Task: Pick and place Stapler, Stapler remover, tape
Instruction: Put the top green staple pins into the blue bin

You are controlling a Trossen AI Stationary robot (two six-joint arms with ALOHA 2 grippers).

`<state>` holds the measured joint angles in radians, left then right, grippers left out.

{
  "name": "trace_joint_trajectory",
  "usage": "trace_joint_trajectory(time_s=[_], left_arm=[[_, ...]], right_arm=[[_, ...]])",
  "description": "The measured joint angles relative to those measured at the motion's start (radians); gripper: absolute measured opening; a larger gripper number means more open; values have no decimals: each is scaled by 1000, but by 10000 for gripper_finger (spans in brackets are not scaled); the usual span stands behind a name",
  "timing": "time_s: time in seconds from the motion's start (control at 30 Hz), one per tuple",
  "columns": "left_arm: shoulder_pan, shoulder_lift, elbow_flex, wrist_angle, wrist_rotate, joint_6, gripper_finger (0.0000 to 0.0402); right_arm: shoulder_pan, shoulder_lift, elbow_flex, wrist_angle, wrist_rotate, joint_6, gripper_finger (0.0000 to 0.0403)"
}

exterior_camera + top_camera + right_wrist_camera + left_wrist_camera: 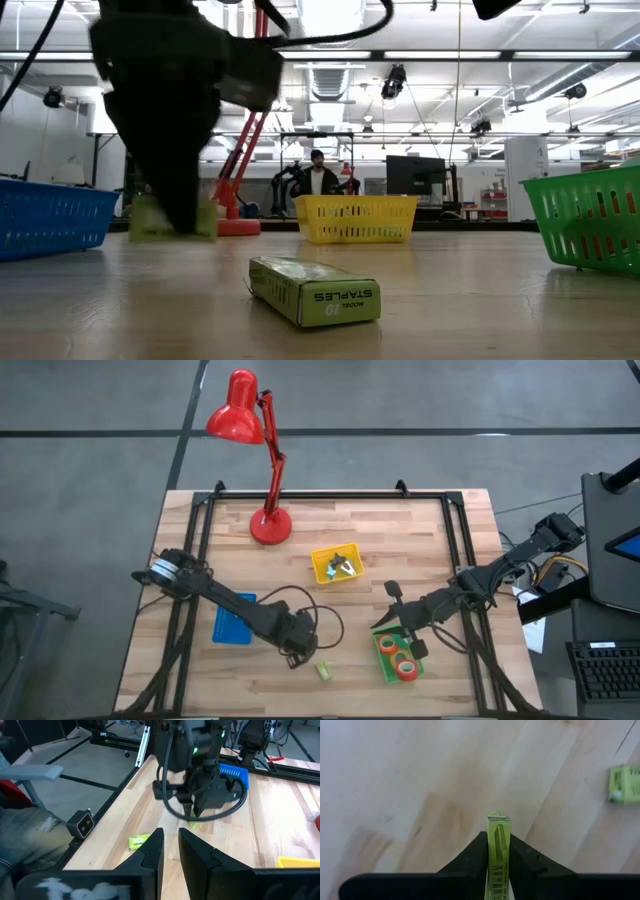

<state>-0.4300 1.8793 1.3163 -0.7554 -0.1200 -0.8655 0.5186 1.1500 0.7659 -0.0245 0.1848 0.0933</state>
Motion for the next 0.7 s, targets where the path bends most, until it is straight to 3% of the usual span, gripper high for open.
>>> trace_joint_trajectory(time_s=[0.27, 0.5, 0.7], left_arm=[[-12, -108, 0, -230, -20, -46, 42], [-43, -198, -13, -544, -106, -229, 67], [-82, -253, -37, -690, -137, -422, 49]], right_arm=[[0, 0, -2, 0, 0, 0, 52], [0, 0, -3, 0, 0, 0, 52], [0, 0, -4, 0, 0, -1, 52]])
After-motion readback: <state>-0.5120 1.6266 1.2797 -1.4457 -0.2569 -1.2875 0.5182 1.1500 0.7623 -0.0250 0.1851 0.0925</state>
